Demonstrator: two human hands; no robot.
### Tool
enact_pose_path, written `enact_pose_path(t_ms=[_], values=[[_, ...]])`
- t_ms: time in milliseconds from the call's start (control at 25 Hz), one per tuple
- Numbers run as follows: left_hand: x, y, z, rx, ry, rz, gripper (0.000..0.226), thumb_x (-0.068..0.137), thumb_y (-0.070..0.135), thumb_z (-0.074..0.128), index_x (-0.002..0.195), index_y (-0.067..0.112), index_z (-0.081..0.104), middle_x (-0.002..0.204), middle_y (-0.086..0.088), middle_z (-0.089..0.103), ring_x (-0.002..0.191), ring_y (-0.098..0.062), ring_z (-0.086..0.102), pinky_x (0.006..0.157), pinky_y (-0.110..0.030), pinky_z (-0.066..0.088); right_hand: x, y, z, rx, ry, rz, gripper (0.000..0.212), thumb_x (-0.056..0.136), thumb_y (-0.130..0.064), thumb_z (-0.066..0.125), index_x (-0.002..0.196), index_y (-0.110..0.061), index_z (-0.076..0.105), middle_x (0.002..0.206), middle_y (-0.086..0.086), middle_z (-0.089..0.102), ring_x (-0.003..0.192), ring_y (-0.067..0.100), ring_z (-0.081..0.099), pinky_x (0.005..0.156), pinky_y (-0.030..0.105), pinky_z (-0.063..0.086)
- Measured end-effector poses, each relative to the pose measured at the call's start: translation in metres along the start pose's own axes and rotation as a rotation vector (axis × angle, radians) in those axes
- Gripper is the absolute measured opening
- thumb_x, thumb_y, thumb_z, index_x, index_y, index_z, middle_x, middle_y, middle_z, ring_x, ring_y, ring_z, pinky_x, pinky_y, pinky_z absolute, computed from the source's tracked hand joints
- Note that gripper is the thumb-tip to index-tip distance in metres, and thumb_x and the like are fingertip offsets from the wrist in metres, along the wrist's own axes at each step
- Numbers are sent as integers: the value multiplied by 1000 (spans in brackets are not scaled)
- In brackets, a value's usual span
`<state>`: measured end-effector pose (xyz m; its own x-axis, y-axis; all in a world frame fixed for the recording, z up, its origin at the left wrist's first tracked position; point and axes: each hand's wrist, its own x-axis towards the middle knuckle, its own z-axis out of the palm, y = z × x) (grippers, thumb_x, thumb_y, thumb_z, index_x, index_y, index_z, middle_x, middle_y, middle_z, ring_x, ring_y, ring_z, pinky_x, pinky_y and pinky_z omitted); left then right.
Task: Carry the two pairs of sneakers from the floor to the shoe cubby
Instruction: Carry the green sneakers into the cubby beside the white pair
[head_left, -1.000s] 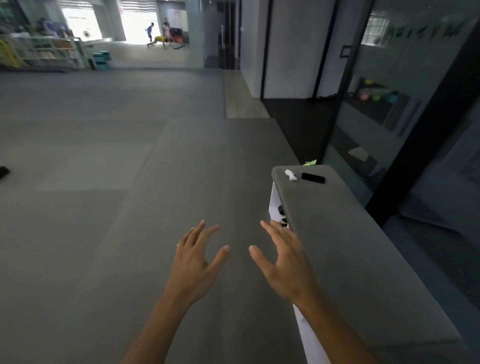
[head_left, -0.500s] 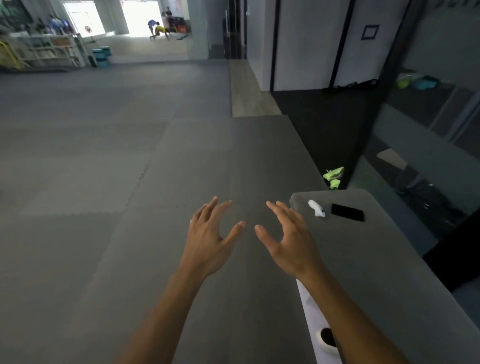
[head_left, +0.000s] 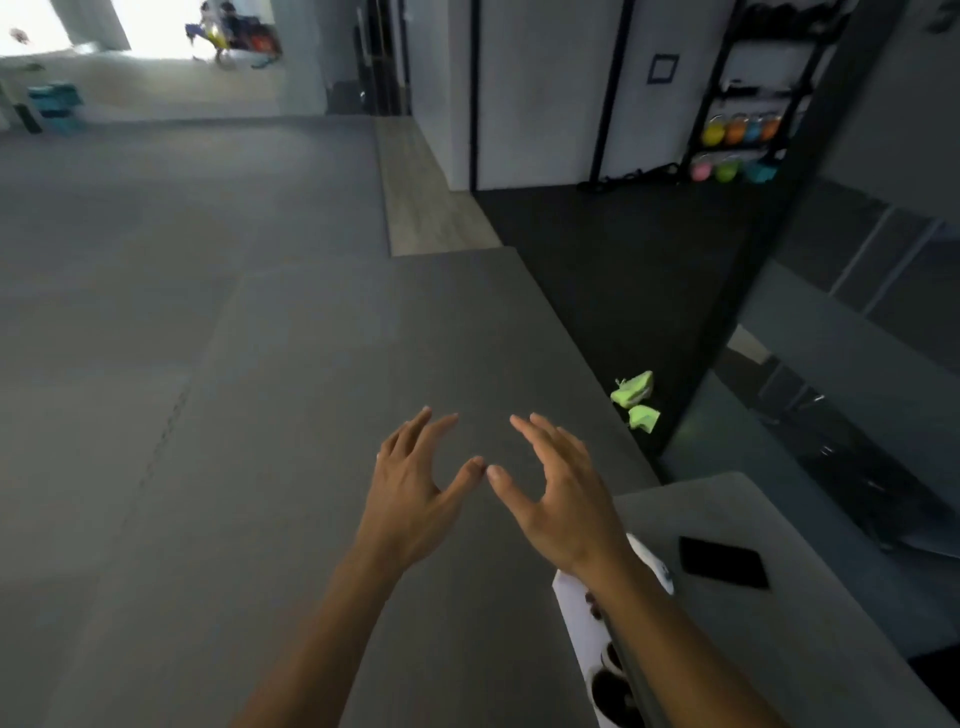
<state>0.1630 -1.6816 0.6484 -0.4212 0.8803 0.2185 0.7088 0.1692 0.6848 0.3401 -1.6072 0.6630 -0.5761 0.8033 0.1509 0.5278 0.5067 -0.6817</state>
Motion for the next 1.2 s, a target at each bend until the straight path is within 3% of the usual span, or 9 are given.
enact_pose_path(t_ms=[280, 520, 800, 1080, 1200], values=[[256, -19, 44, 43, -131, 167, 71, 83, 76, 40, 145, 42, 36, 162, 3, 25, 148, -19, 18, 116, -54, 28, 219, 64, -5, -2, 202, 88, 74, 86, -76, 41, 152, -43, 32, 164, -7, 29, 153, 20, 19, 118, 49, 31], [456, -30, 86, 49, -147, 175, 69, 85, 75, 43, 146, 43, 33, 163, 2, 23, 149, -22, 16, 116, -56, 27, 410, 130, -25, 33, 242, 126, 76, 85, -75, 43, 151, -38, 36, 163, -1, 34, 152, 24, 24, 116, 53, 32], [683, -36, 160, 5, -219, 262, 71, 82, 78, 41, 145, 44, 34, 163, 2, 22, 149, -23, 17, 114, -57, 30, 611, 196, -57, -12, 307, 212, 71, 87, -73, 45, 151, -43, 32, 164, -5, 28, 152, 21, 18, 115, 54, 33], [891, -15, 251, -57, -447, 399, 73, 81, 77, 44, 147, 47, 30, 164, 3, 21, 149, -23, 16, 116, -56, 26, 754, 280, -96, -91, 502, 457, 67, 91, -68, 47, 151, -44, 30, 165, -5, 26, 153, 24, 16, 116, 53, 30], [958, 15, 306, -81, -555, 456, 74, 81, 77, 46, 147, 49, 28, 165, 5, 16, 150, -21, 11, 118, -55, 23, 798, 328, -120, -121, 567, 553, 67, 92, -66, 49, 152, -44, 28, 167, -4, 23, 154, 27, 12, 119, 59, 24]])
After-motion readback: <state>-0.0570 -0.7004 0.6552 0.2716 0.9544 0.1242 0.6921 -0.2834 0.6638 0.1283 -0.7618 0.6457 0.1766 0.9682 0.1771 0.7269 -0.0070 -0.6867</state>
